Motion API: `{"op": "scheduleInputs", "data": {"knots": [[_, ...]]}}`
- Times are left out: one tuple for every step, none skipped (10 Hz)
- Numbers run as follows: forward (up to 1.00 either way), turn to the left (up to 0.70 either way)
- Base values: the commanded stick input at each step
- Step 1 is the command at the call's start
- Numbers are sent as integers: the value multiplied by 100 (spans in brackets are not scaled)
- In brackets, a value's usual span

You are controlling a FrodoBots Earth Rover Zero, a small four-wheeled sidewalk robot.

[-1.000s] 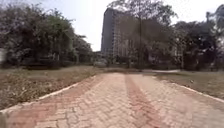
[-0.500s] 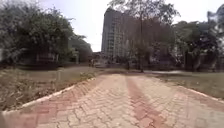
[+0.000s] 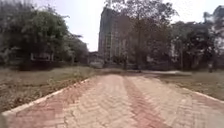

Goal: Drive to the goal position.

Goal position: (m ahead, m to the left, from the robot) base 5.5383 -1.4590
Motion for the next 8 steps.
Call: {"op": "scheduleInputs", "data": {"knots": [[70,0],[70,0],[70,0],[70,0],[70,0],[70,0],[70,0],[70,0]]}}
